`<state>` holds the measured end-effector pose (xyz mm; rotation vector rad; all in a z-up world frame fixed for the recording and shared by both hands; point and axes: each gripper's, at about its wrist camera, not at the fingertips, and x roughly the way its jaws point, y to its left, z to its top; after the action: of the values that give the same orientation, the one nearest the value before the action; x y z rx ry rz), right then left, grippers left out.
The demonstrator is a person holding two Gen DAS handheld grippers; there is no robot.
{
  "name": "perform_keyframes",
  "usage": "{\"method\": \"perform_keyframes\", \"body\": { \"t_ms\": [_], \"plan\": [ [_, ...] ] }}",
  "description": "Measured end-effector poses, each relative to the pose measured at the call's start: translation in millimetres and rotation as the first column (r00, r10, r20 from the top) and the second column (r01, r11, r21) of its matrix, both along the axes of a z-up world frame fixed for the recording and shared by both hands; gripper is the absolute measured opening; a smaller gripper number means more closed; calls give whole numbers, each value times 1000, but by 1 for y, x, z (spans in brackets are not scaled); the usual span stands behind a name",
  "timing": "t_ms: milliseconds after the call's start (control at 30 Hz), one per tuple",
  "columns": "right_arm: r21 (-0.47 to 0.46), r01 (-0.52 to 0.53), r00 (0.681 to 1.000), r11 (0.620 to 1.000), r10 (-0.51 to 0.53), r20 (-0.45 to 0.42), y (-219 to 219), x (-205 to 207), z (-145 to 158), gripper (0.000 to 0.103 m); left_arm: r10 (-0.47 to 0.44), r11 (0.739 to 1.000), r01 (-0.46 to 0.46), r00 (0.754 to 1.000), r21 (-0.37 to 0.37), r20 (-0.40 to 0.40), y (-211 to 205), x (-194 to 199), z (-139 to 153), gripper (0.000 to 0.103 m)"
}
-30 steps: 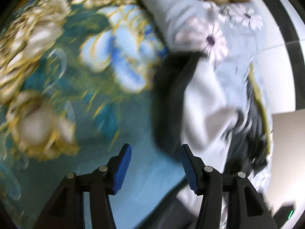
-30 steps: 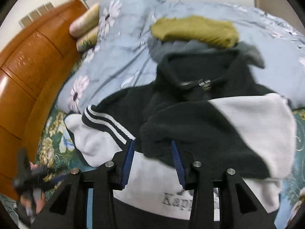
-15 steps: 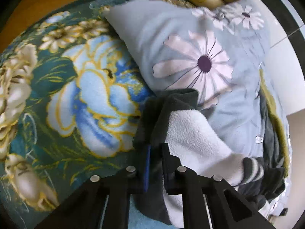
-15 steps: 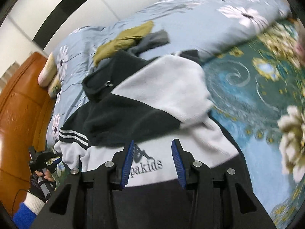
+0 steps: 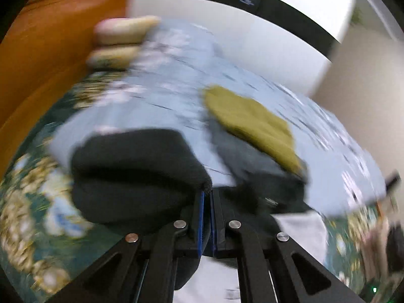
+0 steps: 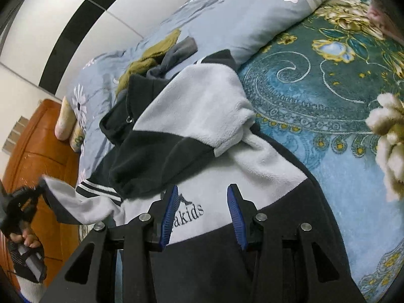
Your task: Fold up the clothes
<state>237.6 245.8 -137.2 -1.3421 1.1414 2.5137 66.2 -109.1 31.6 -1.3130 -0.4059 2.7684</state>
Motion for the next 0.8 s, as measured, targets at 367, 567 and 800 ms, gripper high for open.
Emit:
{"method": "perform_keyframes", "body": {
  "t_ms": [367, 567, 800],
  "plan": [
    [-9, 86, 996, 996, -86, 39, 20, 9, -8, 42, -300, 953, 266, 897, 146, 326, 134, -5, -95, 31],
    [-8, 73, 996, 997, -73, 49, 17, 6, -11, 42, -197, 980, 198, 974, 0, 115, 56, 25, -48, 61],
    [20, 42, 997, 999, -43, 60, 7, -2, -14, 42, -20, 968, -23, 986, 251, 165, -2, -15, -75, 62]
  ]
}}
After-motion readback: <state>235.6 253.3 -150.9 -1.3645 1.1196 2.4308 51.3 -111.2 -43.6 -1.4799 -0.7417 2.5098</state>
